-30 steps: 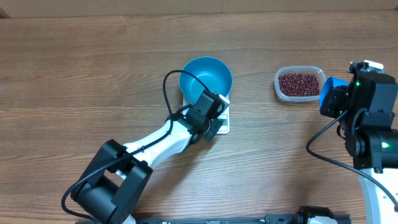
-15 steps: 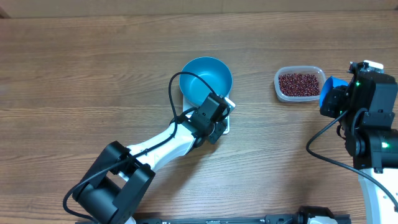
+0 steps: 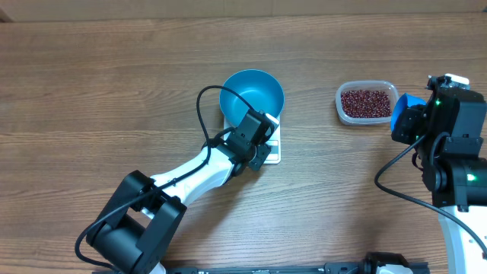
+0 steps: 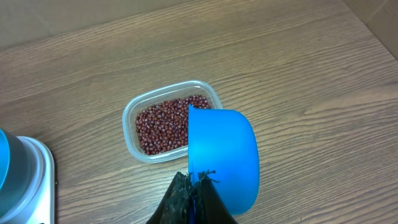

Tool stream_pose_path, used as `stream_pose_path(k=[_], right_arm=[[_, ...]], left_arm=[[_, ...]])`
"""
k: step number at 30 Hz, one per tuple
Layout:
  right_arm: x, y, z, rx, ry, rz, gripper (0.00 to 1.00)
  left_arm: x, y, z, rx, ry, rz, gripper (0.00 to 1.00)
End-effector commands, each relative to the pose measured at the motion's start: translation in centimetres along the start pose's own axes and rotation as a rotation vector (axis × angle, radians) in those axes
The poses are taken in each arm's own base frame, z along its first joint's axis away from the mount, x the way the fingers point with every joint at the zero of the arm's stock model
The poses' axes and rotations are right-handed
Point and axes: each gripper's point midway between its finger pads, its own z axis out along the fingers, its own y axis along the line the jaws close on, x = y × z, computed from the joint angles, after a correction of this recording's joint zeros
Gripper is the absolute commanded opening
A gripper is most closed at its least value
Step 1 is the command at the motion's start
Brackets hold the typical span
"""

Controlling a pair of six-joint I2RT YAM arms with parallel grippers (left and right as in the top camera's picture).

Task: Scoop item into bowl and weigh 150g on scale

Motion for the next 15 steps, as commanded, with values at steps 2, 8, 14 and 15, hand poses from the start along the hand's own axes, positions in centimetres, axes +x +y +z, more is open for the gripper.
stream_pose_path(k=[2, 8, 14, 15], right_arm=[[-1.28, 0.08, -0.75, -0.008, -0.036, 0.012, 0.04], [-1.28, 0.08, -0.75, -0.008, -0.036, 0.012, 0.04], [-1.28, 0.08, -0.75, -0.008, -0.036, 0.011, 0.04], [-1.27, 0.07, -0.75, -0.008, -0.036, 0.011, 0.04]], left_arm=[[1.21, -0.28, 0.66, 0.014, 0.032, 0.018, 0.04], [1.46, -0.62, 0.71, 0.033, 0.037, 0.051, 0.04], [1.43, -0.83, 0.7, 0.046, 0.035, 0.06, 0.04], [1.43, -0.92, 0.7, 0.051, 0.035, 0.067, 0.04]])
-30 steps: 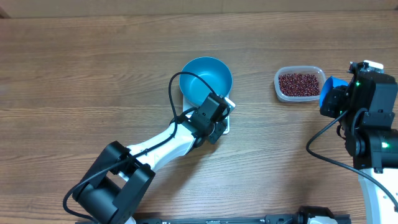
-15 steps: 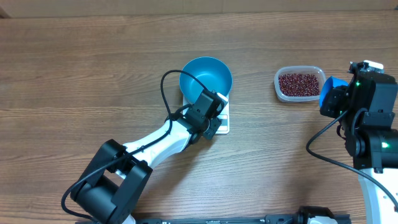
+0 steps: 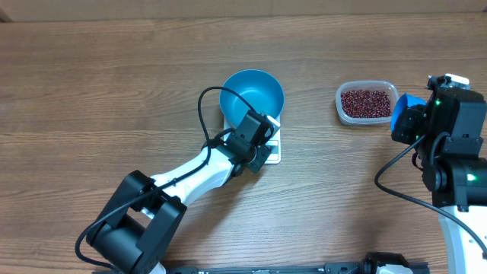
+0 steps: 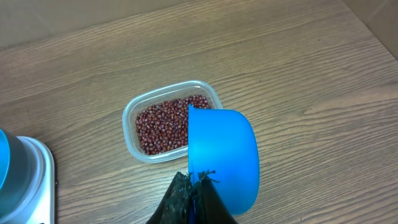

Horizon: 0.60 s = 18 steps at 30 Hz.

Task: Scoop item into bowl and weigh 150g on scale

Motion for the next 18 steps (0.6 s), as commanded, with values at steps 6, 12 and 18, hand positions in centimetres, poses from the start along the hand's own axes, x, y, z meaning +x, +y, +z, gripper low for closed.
stream_pose_path(k=[6, 12, 18], right_arm=[[-1.27, 0.07, -0.73, -0.008, -0.036, 0.011, 0.04], [-1.27, 0.07, -0.73, -0.008, -0.036, 0.011, 0.04], [-1.27, 0.08, -0.73, -0.008, -0.036, 0.01, 0.04]], left_arm=[[1.06, -0.76, 0.64, 0.039, 0.027, 0.045, 0.04], [1.02, -0.75, 0.64, 0.039, 0.025, 0.044, 0.04], [1.05, -0.76, 0.8, 0.039, 0.025, 0.044, 0.05]])
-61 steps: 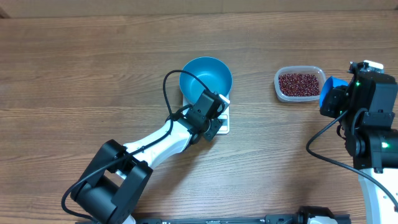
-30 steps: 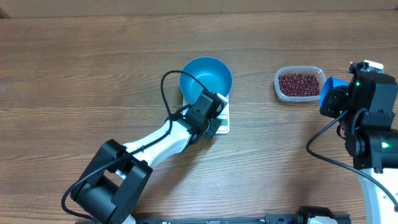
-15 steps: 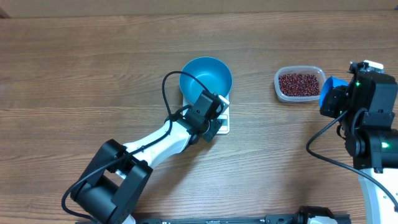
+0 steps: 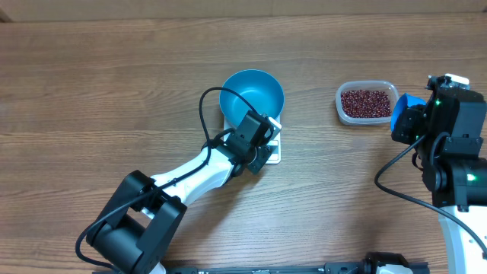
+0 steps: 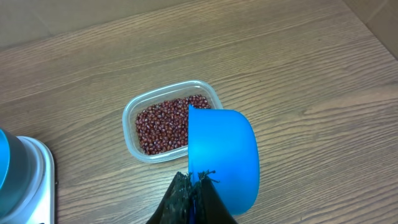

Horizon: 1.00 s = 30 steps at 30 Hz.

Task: Scoop item into bowl and weigh 150g on scale

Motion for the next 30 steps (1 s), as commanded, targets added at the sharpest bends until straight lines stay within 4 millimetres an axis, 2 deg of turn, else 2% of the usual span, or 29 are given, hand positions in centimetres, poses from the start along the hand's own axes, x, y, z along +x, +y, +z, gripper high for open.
stream_pose_path(k=[1, 13, 30], right_arm=[[-1.26, 0.09, -0.73, -0.009, -0.036, 0.01, 0.04], [-1.26, 0.09, -0.73, -0.009, -0.036, 0.011, 0.04], [-1.25, 0.09, -0.73, -0.009, -0.035, 0.01, 0.04]], left_arm=[[0.99, -0.41, 0.83, 0.018, 0.025, 0.017, 0.04], [1.34, -0.49, 1.52, 0.022, 0.035, 0.017, 0.04], [1.86, -0.44, 1.51, 0.019, 0.056, 0.017, 0.04]])
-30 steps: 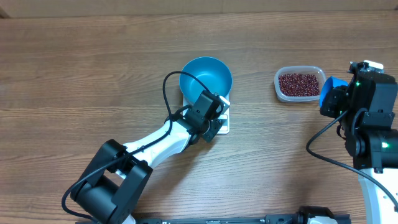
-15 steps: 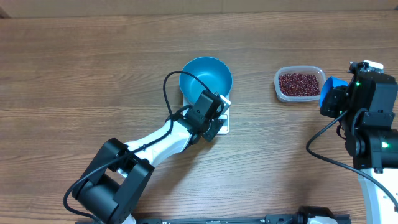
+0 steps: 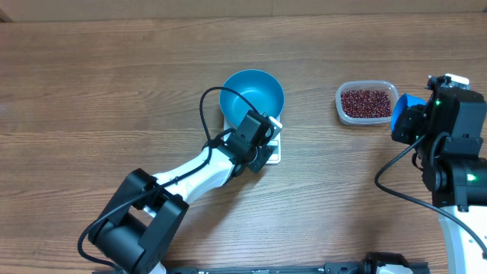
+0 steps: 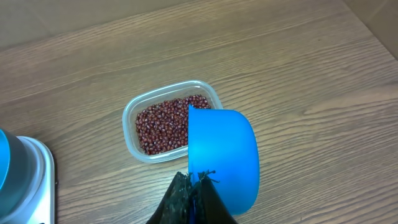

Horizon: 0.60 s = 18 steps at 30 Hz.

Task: Scoop item into bowl and weigh 150g on scale

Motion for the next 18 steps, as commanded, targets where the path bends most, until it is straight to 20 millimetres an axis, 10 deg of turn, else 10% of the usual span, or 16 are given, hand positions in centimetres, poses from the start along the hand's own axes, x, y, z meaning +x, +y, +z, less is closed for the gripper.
stream_pose_path(k=[1, 18], right_arm=[[-1.25, 0.09, -0.73, -0.009, -0.035, 0.011, 0.04], [-1.26, 0.09, -0.75, -0.009, -0.036, 0.011, 0.04]], left_arm=[[2.06, -0.37, 1.08, 0.016, 0.066, 0.017, 0.04], [2.9, -0.24, 1.02, 0.01, 0.1, 0.017, 0.04]])
